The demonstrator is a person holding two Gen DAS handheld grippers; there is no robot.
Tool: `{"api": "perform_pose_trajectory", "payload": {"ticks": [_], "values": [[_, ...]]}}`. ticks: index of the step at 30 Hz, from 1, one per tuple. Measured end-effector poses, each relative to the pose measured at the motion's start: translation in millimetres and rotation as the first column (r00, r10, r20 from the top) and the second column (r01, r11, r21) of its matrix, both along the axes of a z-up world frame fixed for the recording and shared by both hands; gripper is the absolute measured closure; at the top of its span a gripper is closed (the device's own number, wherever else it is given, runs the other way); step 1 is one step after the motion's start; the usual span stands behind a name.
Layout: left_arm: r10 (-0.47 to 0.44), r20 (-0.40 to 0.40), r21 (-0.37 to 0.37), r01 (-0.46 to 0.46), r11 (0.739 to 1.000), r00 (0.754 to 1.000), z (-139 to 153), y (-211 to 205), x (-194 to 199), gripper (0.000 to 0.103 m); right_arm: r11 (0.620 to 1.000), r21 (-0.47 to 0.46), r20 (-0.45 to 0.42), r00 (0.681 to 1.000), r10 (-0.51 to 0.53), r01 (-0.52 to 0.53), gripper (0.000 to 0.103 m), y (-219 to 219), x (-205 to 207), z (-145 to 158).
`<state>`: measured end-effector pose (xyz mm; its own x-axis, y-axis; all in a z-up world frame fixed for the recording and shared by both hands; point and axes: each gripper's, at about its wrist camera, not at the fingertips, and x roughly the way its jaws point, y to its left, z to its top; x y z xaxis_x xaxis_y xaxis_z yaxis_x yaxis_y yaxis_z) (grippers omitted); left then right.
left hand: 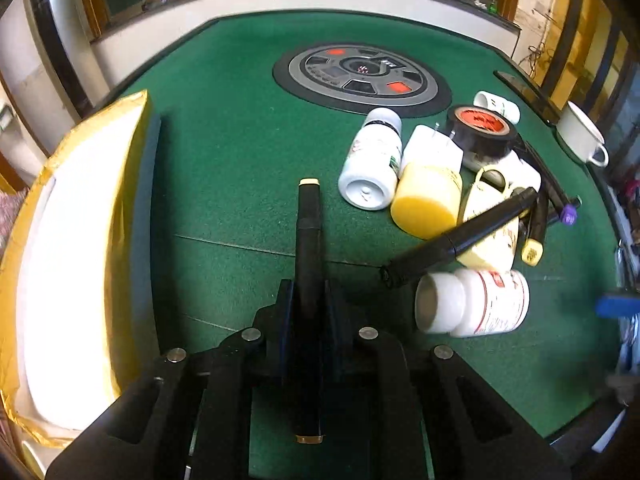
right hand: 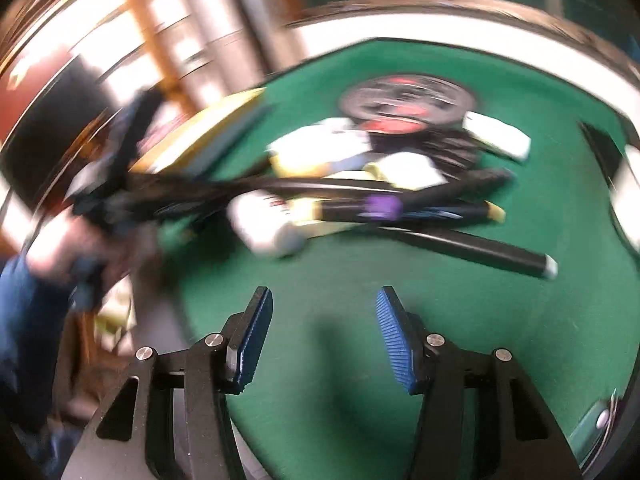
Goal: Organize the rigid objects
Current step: 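Carry the marker toward the tray with the left gripper while the right grasps a white bottle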
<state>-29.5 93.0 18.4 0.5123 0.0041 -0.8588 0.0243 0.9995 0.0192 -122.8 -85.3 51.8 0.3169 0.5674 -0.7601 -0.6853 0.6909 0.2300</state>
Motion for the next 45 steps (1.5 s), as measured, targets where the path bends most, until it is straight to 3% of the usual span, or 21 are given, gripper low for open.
{"api": "perform_pose_trajectory", "payload": {"ticks": [3,4,8,17,19,22,25,28,30,34,39,45], "values": [[-0.004,0.019,-0.013,0.004,1.000,1.000,-0.9,-2.2,-12.2,0.090,0.986,-0.065,0.063,0.986,0.155,-0.151,0.082,26.0,-17.9,15.4],[-0.002,0.024,-0.013,0.003,1.000,1.000,-0.9,-1.5,-15.5,0.090,0.978,-0.116,0.075,0.980,0.185,-0.176,0.083,35.9,-17.7,17.4],[0.013,0.037,-0.040,-0.012,0.999,0.999,-1.5,4.8,-22.5,0.090,0.933,-0.244,0.035,0.959,0.282,-0.266,0.083,61.8,4.8,9.9],[0.000,0.039,-0.023,0.001,1.000,0.999,-2.3,4.1,-26.7,0.090,0.875,-0.384,0.006,0.946,0.323,-0.296,0.079,106.1,46.8,-8.3],[-0.005,0.039,-0.025,0.006,1.000,0.999,-2.4,5.4,-27.0,0.090,0.851,-0.414,-0.011,0.937,0.350,-0.323,0.068,116.5,52.3,-17.3],[0.001,0.047,-0.027,0.001,1.000,0.999,-3.3,5.5,-28.6,0.090,0.829,-0.457,-0.005,0.933,0.361,-0.323,0.065,126.4,49.7,-26.5],[0.017,0.083,-0.040,-0.014,0.999,0.996,-4.9,5.4,-32.1,0.091,0.848,-0.435,-0.022,0.945,0.327,-0.303,0.067,129.1,49.0,-30.0],[0.060,0.119,-0.136,-0.044,0.990,0.991,-5.9,15.4,-40.1,0.091,0.882,-0.398,-0.013,0.963,0.269,-0.252,0.068,121.8,46.7,-31.2],[0.071,0.136,-0.200,-0.043,0.979,0.988,-4.5,19.2,-46.3,0.091,0.918,-0.329,-0.042,0.974,0.221,-0.223,0.068,111.2,45.7,-31.2],[0.096,0.169,-0.229,-0.056,0.972,0.981,3.8,19.8,-56.4,0.091,0.978,-0.159,-0.097,0.988,0.121,-0.136,0.068,81.0,41.2,-27.0],[0.138,0.205,-0.284,-0.076,0.956,0.969,25.0,27.8,-71.7,0.091,0.996,-0.032,-0.115,0.990,0.075,-0.079,0.068,57.2,33.3,-14.0],[0.212,0.262,-0.326,-0.121,0.938,0.942,58.3,58.1,-95.3,0.091,0.995,0.054,-0.109,0.990,0.091,-0.086,0.068,80.5,40.3,14.4]]}}
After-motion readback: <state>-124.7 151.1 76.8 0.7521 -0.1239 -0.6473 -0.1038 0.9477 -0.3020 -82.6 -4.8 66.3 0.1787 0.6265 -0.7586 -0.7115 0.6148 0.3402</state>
